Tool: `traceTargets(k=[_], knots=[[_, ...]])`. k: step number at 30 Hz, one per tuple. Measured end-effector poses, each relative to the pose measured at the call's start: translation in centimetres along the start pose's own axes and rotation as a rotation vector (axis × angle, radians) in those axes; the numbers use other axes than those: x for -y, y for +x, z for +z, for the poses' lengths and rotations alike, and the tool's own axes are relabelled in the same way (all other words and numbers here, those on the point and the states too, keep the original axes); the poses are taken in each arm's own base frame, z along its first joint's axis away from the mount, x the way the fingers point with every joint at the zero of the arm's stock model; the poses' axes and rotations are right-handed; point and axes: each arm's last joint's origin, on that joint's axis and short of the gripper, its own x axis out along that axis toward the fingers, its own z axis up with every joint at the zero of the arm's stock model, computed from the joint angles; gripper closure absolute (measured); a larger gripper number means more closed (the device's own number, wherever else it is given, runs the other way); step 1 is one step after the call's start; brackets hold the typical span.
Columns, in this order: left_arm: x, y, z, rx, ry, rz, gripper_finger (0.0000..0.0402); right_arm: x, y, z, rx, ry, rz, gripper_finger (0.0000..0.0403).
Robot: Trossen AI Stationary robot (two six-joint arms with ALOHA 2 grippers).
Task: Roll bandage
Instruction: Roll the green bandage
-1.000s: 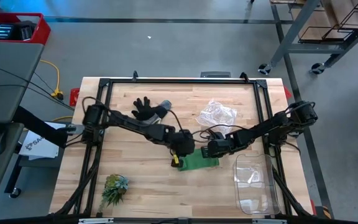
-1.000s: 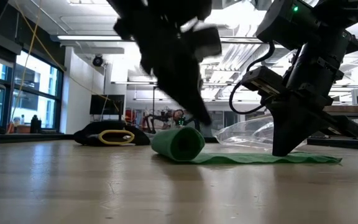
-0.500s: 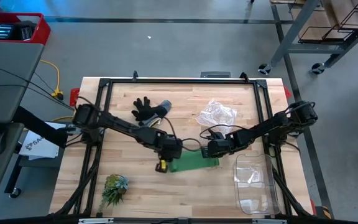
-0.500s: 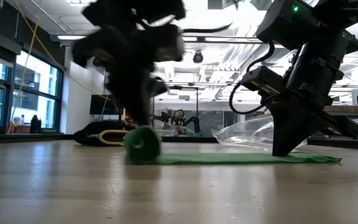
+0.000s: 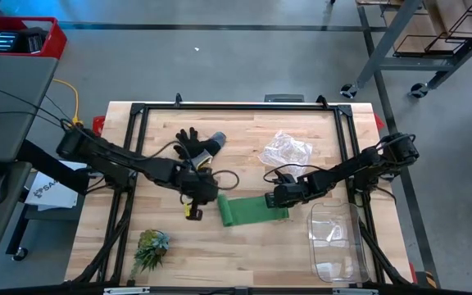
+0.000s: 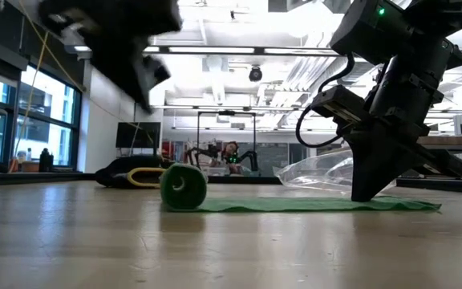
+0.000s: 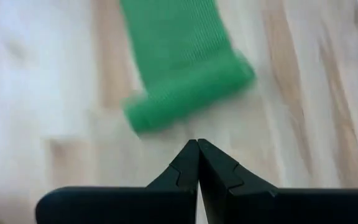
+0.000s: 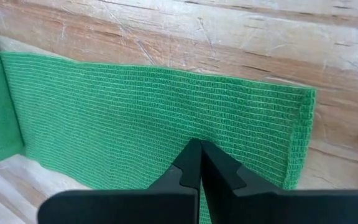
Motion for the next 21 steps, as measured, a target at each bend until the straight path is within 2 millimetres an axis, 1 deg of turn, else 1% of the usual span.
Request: traceTargets(k=[2, 4, 7, 10, 13, 16, 21], knots=[[-0.5, -0.2, 0.8, 0.085, 0.024, 0.048, 0.0402, 0.0, 0.0, 0.0, 0.000, 0.001, 0.002, 0.0403], [-1.1, 0.8, 1.6, 0.141, 0.041, 0.053, 0.0401, 0.0, 0.0, 0.0, 0.000, 0.004, 0.003, 0.0403], [-1.7, 3.8, 2.0, 0.148, 0.075, 0.029, 0.0401, 0.0, 0.0, 0.0, 0.000, 0.004, 0.003, 0.0403], [-2.1, 6.7, 2.2, 0.094, 0.089, 0.033, 0.0402, 0.0, 0.0, 0.0, -0.004, 0.005, 0.004, 0.0403], [-2.0, 8.6, 2.4, 0.051, 0.059, 0.021, 0.0401, 0.0, 0.0, 0.0, -0.004, 0.005, 0.004, 0.0403], [-1.1, 9.3, 2.7, 0.044, 0.051, -0.019, 0.0401, 0.0, 0.0, 0.0, -0.004, 0.005, 0.004, 0.0403], [1.0, 8.4, 2.8, 0.054, 0.101, -0.055, 0.0401, 0.0, 0.0, 0.0, -0.005, 0.005, 0.002, 0.0403]])
